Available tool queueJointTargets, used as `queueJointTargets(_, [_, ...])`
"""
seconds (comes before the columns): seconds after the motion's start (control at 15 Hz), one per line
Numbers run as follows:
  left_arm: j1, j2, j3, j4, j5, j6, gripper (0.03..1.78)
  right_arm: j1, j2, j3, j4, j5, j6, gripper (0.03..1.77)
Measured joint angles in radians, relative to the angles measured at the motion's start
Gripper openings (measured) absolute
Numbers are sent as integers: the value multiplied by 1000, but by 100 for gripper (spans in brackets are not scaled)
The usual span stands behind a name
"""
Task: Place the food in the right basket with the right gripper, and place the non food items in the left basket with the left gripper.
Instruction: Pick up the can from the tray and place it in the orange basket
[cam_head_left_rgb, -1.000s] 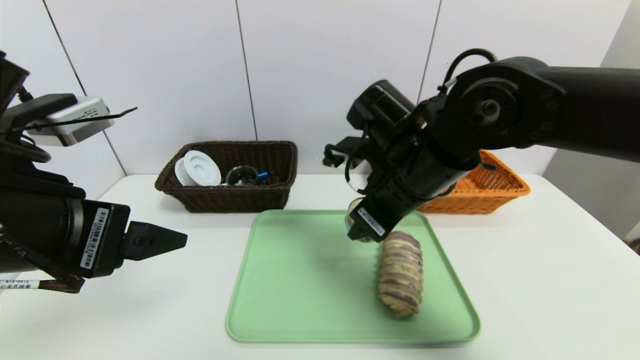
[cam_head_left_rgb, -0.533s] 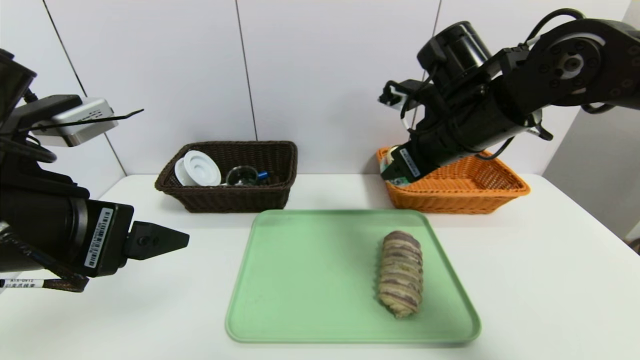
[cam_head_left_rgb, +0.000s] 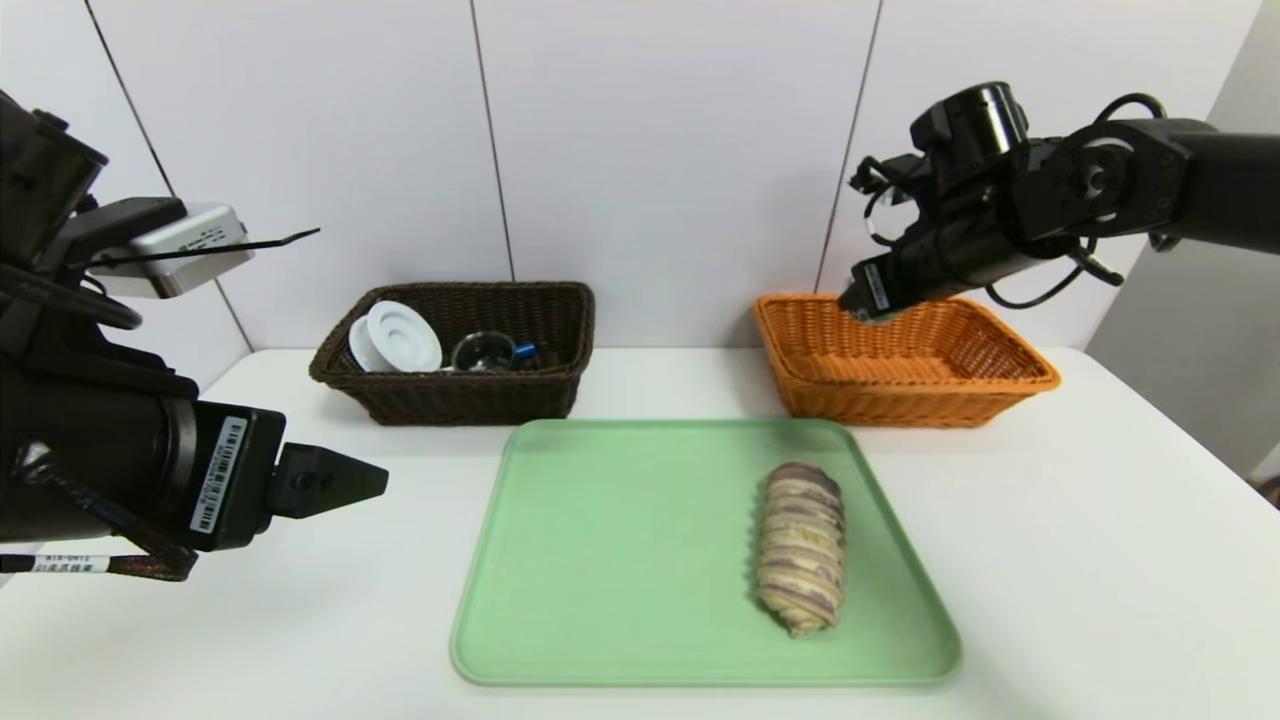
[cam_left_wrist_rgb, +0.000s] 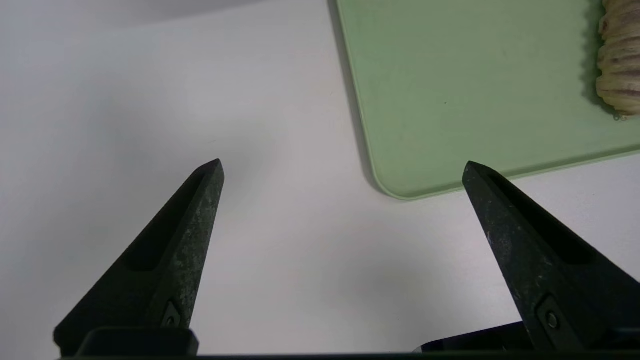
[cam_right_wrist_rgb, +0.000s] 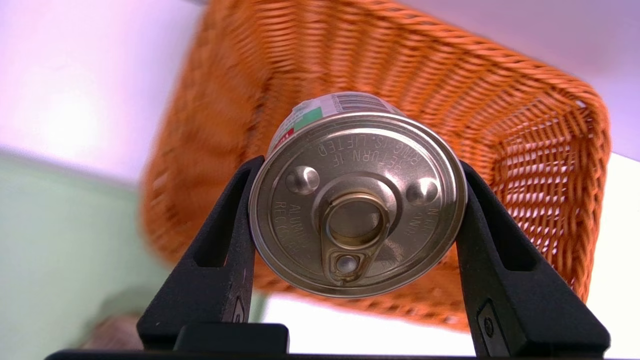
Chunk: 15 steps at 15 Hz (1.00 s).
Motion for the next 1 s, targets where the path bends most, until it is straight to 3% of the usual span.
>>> queueJointTargets(0.27, [0, 7, 11, -1, 0, -1, 169, -63, 91, 0, -117, -3, 0, 110])
queueJointTargets(0.87, [0, 8, 47, -41, -1, -3, 169, -102, 222, -3, -187, -3, -8, 110])
queueJointTargets(1.0, [0, 8, 48, -41, 0, -3, 169, -104, 234, -3, -184, 0, -8, 123])
